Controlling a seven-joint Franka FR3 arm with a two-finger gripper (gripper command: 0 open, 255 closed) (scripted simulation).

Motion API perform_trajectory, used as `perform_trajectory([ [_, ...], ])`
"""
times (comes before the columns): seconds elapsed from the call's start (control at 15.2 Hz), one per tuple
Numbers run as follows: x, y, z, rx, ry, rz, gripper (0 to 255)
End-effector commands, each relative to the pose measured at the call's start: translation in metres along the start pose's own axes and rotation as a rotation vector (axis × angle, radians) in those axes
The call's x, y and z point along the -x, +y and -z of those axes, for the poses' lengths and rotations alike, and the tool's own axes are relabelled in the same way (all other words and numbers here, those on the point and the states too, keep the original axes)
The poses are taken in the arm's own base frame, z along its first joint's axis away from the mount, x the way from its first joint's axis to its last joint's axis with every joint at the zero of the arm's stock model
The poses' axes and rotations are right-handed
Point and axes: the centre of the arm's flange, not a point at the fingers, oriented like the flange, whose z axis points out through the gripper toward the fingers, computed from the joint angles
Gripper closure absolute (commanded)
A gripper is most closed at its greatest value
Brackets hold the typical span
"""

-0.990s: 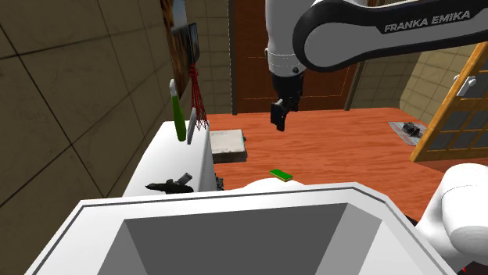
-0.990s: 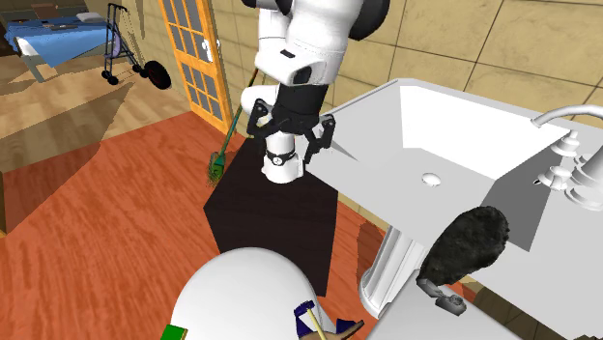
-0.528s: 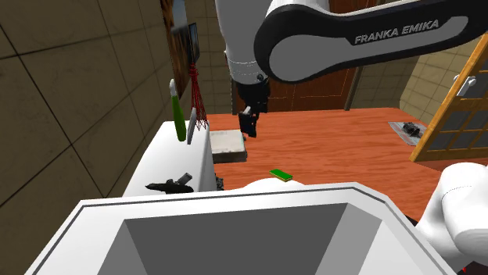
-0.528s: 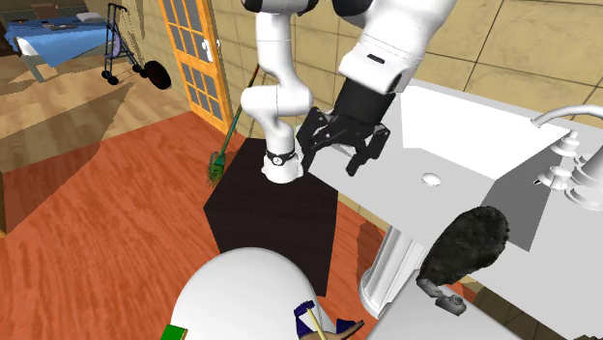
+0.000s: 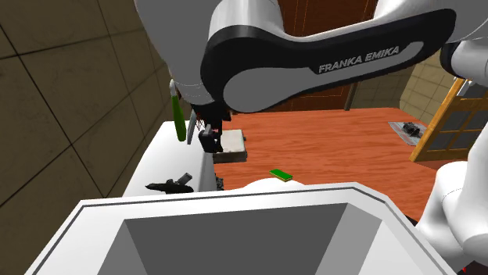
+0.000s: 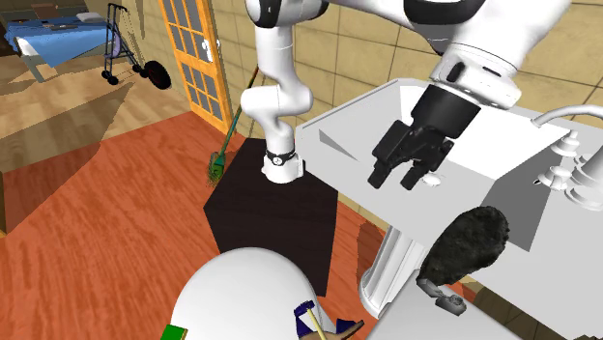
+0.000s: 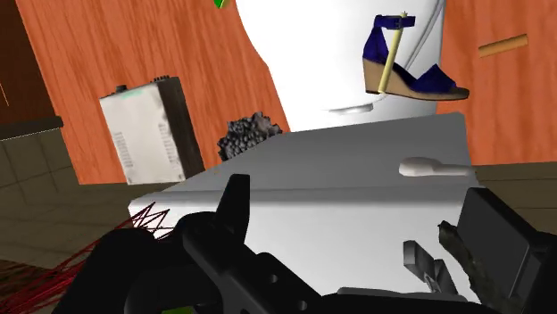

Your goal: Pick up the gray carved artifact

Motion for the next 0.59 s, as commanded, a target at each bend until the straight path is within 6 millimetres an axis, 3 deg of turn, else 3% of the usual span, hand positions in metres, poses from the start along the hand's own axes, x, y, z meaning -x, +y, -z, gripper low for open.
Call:
perform_trajectory([
  [0.0, -0.012, -0.021, 0.005, 0.027, 0.017, 0.049, 0],
  [0.53, -0.056, -0.120, 0.030, 0.129, 0.083, 0.241, 0],
])
